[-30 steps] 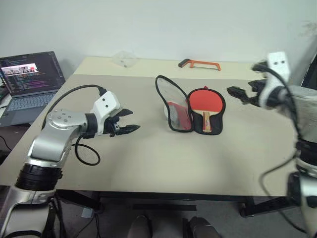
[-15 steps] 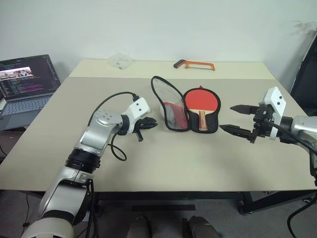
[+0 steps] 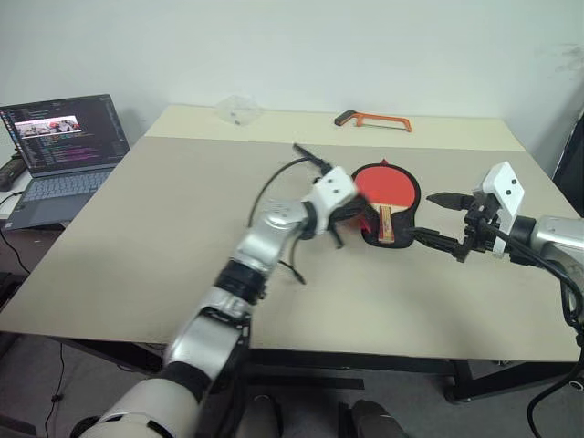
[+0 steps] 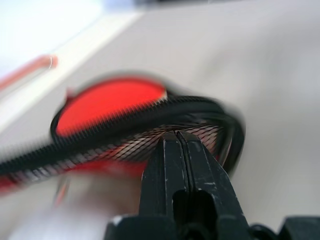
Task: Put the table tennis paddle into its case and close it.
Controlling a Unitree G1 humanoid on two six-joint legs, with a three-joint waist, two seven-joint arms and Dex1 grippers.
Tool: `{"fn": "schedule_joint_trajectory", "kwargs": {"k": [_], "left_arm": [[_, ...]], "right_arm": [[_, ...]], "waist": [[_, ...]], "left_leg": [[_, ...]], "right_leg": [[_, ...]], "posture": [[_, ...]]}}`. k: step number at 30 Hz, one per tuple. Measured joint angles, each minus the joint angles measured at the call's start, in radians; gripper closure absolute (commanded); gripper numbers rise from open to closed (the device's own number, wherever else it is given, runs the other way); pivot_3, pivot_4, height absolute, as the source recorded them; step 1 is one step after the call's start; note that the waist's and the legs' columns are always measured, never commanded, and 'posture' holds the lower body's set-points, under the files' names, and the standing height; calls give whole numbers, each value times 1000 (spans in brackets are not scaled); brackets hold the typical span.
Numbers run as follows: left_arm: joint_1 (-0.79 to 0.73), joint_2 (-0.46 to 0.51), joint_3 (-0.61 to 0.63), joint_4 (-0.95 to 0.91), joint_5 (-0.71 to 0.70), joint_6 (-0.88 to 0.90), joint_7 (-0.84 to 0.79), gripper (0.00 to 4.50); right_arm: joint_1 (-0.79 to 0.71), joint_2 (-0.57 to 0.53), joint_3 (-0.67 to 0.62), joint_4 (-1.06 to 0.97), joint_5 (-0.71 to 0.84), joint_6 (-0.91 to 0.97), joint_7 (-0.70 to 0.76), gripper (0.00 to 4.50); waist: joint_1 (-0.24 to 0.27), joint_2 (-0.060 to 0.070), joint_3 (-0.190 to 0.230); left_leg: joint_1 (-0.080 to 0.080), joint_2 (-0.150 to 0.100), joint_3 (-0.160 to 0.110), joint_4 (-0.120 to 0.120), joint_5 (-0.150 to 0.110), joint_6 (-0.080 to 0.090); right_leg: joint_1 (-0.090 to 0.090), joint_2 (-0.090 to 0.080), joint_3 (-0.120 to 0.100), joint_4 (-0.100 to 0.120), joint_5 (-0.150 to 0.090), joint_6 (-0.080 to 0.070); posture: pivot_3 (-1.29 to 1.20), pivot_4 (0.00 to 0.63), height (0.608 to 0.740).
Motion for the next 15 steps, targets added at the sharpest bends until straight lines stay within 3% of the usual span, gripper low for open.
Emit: {"fn": "schedule_joint_trajectory", "kwargs": {"k": [4, 7, 12, 15], "left_arm": [[7, -95, -49, 82, 43, -49, 50, 4483], [32, -101, -73, 120, 81, -62, 73, 4483], [74, 77, -2, 46, 56, -16, 33, 4483], [86, 197, 108, -124, -86, 65, -113, 3950]], "right_arm": [[-45, -1, -66, 10, 1, 9, -65, 0], [-54, -16, -99, 11, 2, 19, -82, 0], [-91, 0, -174, 34, 76, 112, -125, 0], [-180, 111, -200, 134, 120, 202, -224, 0]], "waist": [[-5, 0, 0], [-8, 1, 0], [-26, 1, 0], [-33, 0, 0]], "left_leg": [[1, 0, -1, -2, 0, 0], [2, 0, -2, -2, 0, 0], [4, 0, -1, -2, 0, 0], [4, 1, -1, -2, 2, -1]], "right_leg": [[0, 1, 0, 0, 0, 0], [0, 1, 1, 1, 0, 0], [0, 1, 1, 5, 0, 0], [0, 1, 1, 6, 0, -1]], "posture": [[0, 150, 740], [0, 150, 740], [0, 150, 740], [0, 150, 740]]}}
